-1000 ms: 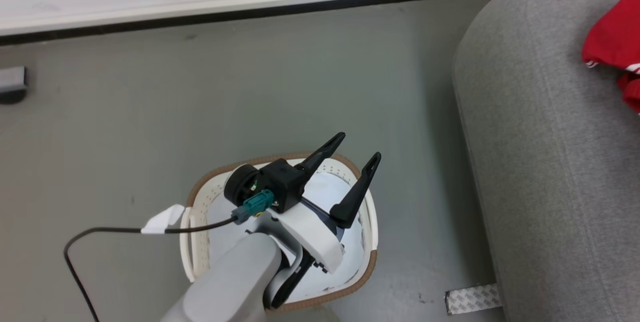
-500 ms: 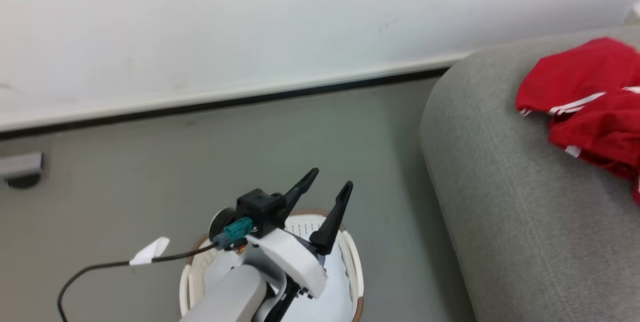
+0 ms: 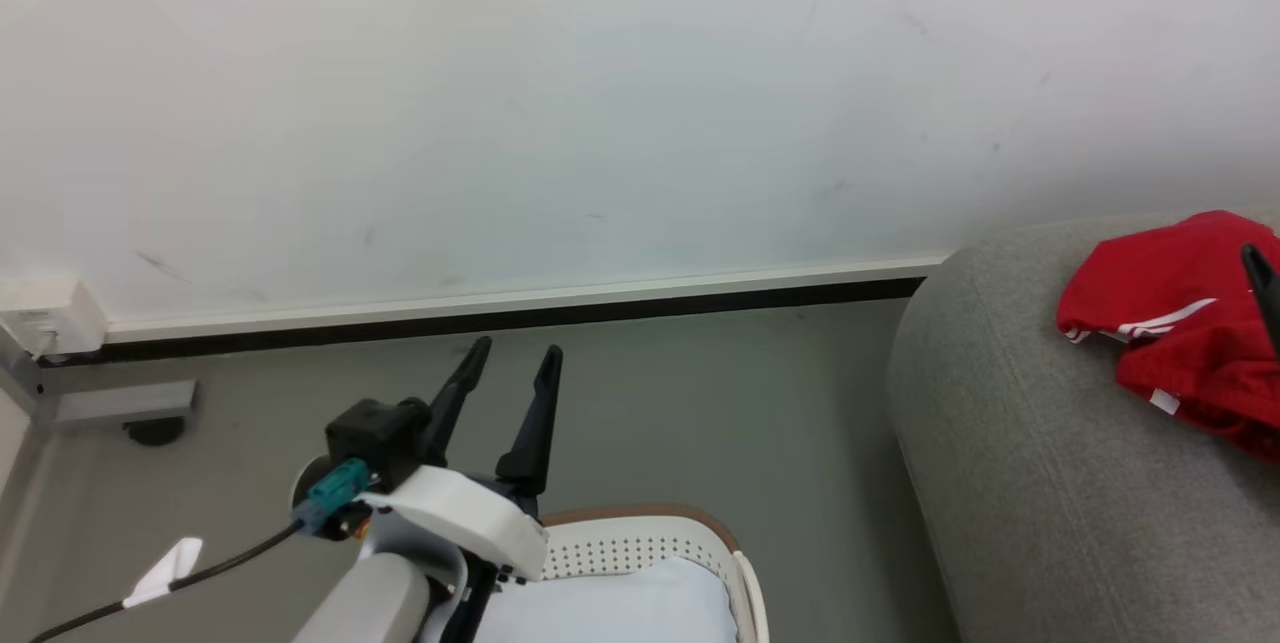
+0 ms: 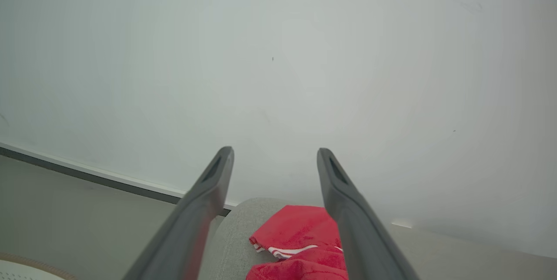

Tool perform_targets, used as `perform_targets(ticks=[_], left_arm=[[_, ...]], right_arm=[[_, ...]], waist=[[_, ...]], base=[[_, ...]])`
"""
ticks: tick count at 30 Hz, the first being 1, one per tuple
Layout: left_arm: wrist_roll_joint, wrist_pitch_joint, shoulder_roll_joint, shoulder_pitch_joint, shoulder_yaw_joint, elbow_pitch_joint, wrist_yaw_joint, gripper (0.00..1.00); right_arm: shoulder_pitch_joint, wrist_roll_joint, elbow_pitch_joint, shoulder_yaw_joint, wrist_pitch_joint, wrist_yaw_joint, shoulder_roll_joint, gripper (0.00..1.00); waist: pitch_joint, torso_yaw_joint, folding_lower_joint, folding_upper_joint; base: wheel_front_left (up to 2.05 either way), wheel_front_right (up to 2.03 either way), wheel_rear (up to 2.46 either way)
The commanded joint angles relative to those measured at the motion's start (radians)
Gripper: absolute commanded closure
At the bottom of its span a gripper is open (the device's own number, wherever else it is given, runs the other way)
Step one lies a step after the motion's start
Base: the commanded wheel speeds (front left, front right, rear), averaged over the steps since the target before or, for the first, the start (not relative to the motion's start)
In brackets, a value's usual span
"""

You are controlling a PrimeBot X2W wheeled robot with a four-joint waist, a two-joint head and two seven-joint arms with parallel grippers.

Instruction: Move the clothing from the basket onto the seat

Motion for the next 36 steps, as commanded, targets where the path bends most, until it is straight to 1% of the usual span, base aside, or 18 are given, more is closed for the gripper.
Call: perform_targets(ticks=[1, 3, 5, 7, 9, 12, 14, 16, 19, 21, 23, 25, 27, 31, 36], left_arm=[[0.019, -0.001, 0.007, 0.019, 0.018, -0.014, 0.001, 0.00], [0.032, -0.001, 0.010, 0.045, 0.049, -0.035, -0.007, 0.00], [0.046, -0.001, 0.012, 0.069, 0.087, -0.051, -0.004, 0.00], [0.071, -0.001, 0.007, 0.094, 0.127, -0.061, 0.001, 0.00], [0.092, -0.001, -0.005, 0.125, 0.160, -0.066, 0.000, 0.00], [0.108, -0.001, -0.021, 0.163, 0.206, -0.072, -0.018, 0.00], [0.135, -0.001, -0.032, 0.186, 0.235, -0.070, -0.025, 0.00], [0.162, -0.001, -0.046, 0.206, 0.261, -0.072, -0.029, 0.00], [0.196, -0.001, -0.062, 0.238, 0.296, -0.077, -0.045, 0.00], [0.217, -0.001, -0.074, 0.265, 0.315, -0.094, -0.059, 0.00], [0.231, -0.001, -0.084, 0.289, 0.336, -0.103, -0.070, 0.00], [0.249, -0.001, -0.094, 0.304, 0.353, -0.109, -0.080, 0.00], [0.265, -0.001, -0.102, 0.314, 0.364, -0.110, -0.090, 0.00], [0.286, -0.001, -0.115, 0.321, 0.382, -0.100, -0.104, 0.00], [0.306, -0.001, -0.122, 0.314, 0.388, -0.098, -0.118, 0.00]], right_arm=[[0.034, -0.014, -0.015, -0.024, -0.010, -0.003, 0.010, 0.00], [0.075, -0.050, -0.044, -0.076, -0.017, -0.003, 0.036, 0.00], [0.125, -0.091, -0.083, -0.139, -0.023, -0.002, 0.075, 0.00], [0.183, -0.151, -0.137, -0.229, -0.024, -0.003, 0.120, 0.00], [0.264, -0.218, -0.205, -0.327, -0.023, -0.003, 0.188, 0.00], [0.389, -0.309, -0.314, -0.437, -0.023, -0.002, 0.296, 0.00], [0.462, -0.351, -0.380, -0.493, -0.024, -0.002, 0.369, 0.00], [0.531, -0.375, -0.440, -0.525, -0.024, -0.002, 0.437, 0.00], [0.609, -0.407, -0.497, -0.546, -0.024, -0.002, 0.516, 0.00], [0.646, -0.422, -0.508, -0.537, -0.022, -0.002, 0.543, 0.00], [0.666, -0.404, -0.523, -0.541, -0.022, -0.002, 0.574, 0.00], [0.687, -0.415, -0.532, -0.541, -0.022, -0.003, 0.585, 0.00], [0.696, -0.420, -0.535, -0.533, -0.023, -0.002, 0.591, 0.00], [0.688, -0.441, -0.516, -0.507, -0.023, -0.003, 0.582, 0.00], [0.678, -0.456, -0.505, -0.528, -0.023, -0.003, 0.600, 0.00]], waist=[[-0.015, 0.023, 0.0003, 0.0000], [-0.018, 0.037, 0.0003, 0.0000], [-0.019, 0.049, 0.0003, 0.0000], [-0.021, 0.060, 0.0003, 0.0000], [-0.022, 0.069, 0.0003, 0.0000], [-0.022, 0.082, 0.0003, 0.0000], [-0.020, 0.088, 0.0003, 0.0000], [-0.019, 0.093, 0.0003, 0.0000], [-0.018, 0.096, 0.0003, 0.0000], [-0.017, 0.095, 0.0003, 0.0000], [-0.016, 0.097, 0.0003, 0.0000], [-0.014, 0.098, 0.0003, 0.0000], [-0.011, 0.098, 0.0003, 0.0000], [-0.010, 0.099, 0.0003, 0.0000], [-0.010, 0.100, 0.0003, 0.0000]], base=[[0.00, 0.00, 0.00], [0.00, 0.00, 0.00], [0.00, 0.00, 0.00], [0.00, 0.00, 0.00], [0.00, 0.00, 0.00], [0.00, 0.00, 0.00], [0.00, 0.00, 0.00], [0.00, 0.00, 0.00], [0.00, 0.00, 0.00], [0.00, 0.00, 0.00], [0.00, 0.00, 0.00], [0.00, 0.00, 0.00], [0.00, 0.00, 0.00], [0.00, 0.00, 0.00], [0.00, 0.00, 0.00]])
